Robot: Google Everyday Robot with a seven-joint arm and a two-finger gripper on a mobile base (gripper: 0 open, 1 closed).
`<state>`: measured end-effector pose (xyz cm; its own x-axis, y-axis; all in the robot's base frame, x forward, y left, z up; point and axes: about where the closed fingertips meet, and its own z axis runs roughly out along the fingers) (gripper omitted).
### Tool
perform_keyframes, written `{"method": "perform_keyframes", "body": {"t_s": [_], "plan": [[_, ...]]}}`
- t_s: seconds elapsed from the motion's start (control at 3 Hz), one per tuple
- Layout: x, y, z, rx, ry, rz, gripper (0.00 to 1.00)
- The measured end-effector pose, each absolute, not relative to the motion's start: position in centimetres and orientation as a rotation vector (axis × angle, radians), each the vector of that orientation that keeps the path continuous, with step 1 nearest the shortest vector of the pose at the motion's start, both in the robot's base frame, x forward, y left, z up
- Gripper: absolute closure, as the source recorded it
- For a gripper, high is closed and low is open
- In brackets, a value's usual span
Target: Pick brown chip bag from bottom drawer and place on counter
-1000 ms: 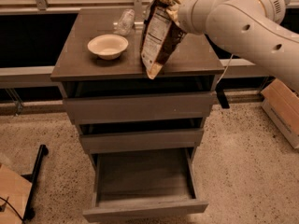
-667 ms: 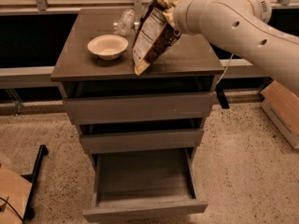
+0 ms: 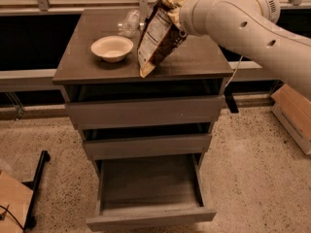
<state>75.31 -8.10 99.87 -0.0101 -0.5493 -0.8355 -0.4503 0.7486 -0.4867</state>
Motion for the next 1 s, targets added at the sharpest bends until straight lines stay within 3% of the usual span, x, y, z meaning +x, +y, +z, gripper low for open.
{"method": "perform_keyframes", "body": {"t_s": [0.67, 1.0], "plan": [[75.29, -7.75, 99.89, -0.818, 1.637, -0.091, 0.09], [75.28, -7.64, 99.90, -0.819, 1.636, -0.090, 0.00]]}}
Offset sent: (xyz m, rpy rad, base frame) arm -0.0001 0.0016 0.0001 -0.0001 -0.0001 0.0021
